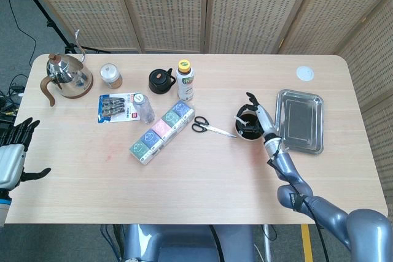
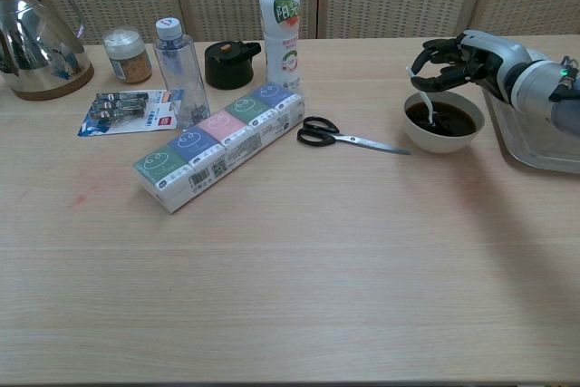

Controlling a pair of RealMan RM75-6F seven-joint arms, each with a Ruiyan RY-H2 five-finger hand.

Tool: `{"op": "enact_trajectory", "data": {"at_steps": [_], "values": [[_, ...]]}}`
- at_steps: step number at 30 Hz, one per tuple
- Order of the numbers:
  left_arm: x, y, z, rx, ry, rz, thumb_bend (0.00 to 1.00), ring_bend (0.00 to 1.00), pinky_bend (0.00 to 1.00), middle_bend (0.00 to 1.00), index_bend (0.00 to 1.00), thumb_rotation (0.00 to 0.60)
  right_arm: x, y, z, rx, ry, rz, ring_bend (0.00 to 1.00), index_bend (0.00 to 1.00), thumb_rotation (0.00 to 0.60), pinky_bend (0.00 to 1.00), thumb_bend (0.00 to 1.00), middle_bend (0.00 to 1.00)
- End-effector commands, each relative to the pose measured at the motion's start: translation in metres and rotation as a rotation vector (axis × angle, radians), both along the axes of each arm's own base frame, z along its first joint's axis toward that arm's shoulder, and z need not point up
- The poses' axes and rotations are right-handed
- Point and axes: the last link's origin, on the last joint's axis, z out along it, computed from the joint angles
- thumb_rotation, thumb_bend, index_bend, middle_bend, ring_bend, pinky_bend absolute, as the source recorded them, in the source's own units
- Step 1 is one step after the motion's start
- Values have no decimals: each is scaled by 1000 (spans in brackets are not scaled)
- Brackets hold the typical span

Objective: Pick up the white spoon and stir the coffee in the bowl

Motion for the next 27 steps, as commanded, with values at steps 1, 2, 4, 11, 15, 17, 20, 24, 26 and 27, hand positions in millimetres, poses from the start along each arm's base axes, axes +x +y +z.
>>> {"op": "enact_trajectory", "data": {"at_steps": [1, 2, 4, 11, 15, 17, 20, 24, 26, 27], "values": [[0, 0, -1, -1, 2, 1, 0, 0, 0, 0, 0, 600, -4, -4, 3, -13, -8, -11, 0, 558, 600, 0, 440, 0], [0, 0, -1, -1, 3, 1, 0, 0, 0, 0, 0, 600, -6, -4, 5, -16, -9, -12, 0, 558, 600, 0, 440, 0], [0, 1, -2, -2, 5, 1, 0, 0, 0, 0, 0, 600, -9, -4, 8, -21, -9, -14, 0, 558, 600, 0, 440, 0], [3, 1, -7, -18, 14, -5, 0, 0, 0, 0, 0, 600, -24, 6, 22, -33, 3, -4, 0, 558, 600, 0, 440, 0], [5, 0, -9, -25, 15, -9, 0, 0, 0, 0, 0, 600, -31, 13, 25, -29, -1, -14, 0, 558, 600, 0, 440, 0], [5, 0, -10, -27, 16, -10, 0, 0, 0, 0, 0, 600, -32, 15, 25, -24, -5, -15, 0, 558, 600, 0, 440, 0], [6, -1, -10, -30, 14, -15, 0, 0, 0, 0, 0, 600, -30, 21, 21, -5, -8, -7, 0, 558, 600, 0, 440, 0], [6, -2, -9, -26, 10, -18, 0, 0, 0, 0, 0, 600, -25, 25, 16, 7, -7, 9, 0, 558, 600, 0, 440, 0], [5, -2, -8, -24, 8, -17, 0, 0, 0, 0, 0, 600, -23, 25, 15, 8, -7, 13, 0, 558, 600, 0, 440, 0], [5, -2, -8, -22, 7, -16, 0, 0, 0, 0, 0, 600, -23, 25, 15, 7, -6, 15, 0, 558, 600, 0, 440, 0]]}}
